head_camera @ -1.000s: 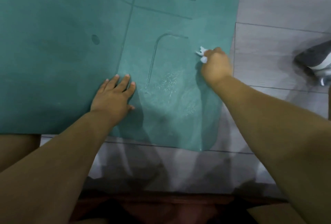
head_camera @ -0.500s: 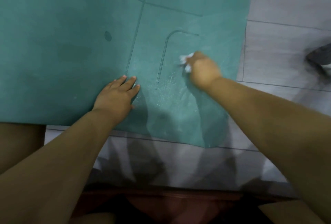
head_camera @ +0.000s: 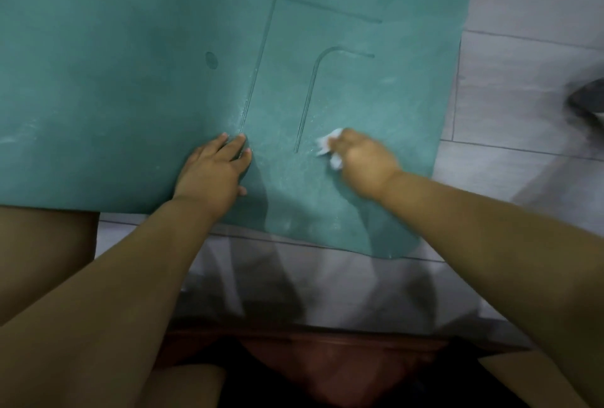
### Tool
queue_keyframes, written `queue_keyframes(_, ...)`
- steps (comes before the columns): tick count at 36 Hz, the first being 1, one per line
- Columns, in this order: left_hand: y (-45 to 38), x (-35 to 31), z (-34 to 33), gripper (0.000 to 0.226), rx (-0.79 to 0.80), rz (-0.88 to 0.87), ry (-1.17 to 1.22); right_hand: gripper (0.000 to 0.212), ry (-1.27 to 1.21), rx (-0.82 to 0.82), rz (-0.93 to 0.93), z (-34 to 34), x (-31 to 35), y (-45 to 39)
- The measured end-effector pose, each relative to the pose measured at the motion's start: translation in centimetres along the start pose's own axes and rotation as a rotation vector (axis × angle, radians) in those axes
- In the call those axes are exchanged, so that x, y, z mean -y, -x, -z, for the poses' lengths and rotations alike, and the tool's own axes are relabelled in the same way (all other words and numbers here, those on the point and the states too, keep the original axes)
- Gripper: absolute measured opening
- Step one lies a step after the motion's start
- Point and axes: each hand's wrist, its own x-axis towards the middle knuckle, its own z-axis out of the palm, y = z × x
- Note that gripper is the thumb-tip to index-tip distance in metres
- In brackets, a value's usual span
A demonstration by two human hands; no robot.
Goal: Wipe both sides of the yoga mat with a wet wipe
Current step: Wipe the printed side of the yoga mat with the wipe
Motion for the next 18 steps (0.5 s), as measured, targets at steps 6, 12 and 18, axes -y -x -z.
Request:
queue_keyframes(6, -0.1, -0.4, 0.1, 0.068, 0.044, 0.034, 0.018, 0.037, 0.058, -0.111, -0.016, -3.5, 1.6, 7.5)
queue_keyframes(12, 0.3, -1.1, -0.2, 0.065, 0.056, 0.047, -0.019, 0.032, 0.112, 0.287, 0.243, -2.1, 0.5, 10.8)
queue_keyframes(18, 1.4, -2.4, -0.6, 0.076, 0.109, 0.034, 0.02, 0.038, 0.159, -0.002, -0.493, 1.6, -5.8, 11.6)
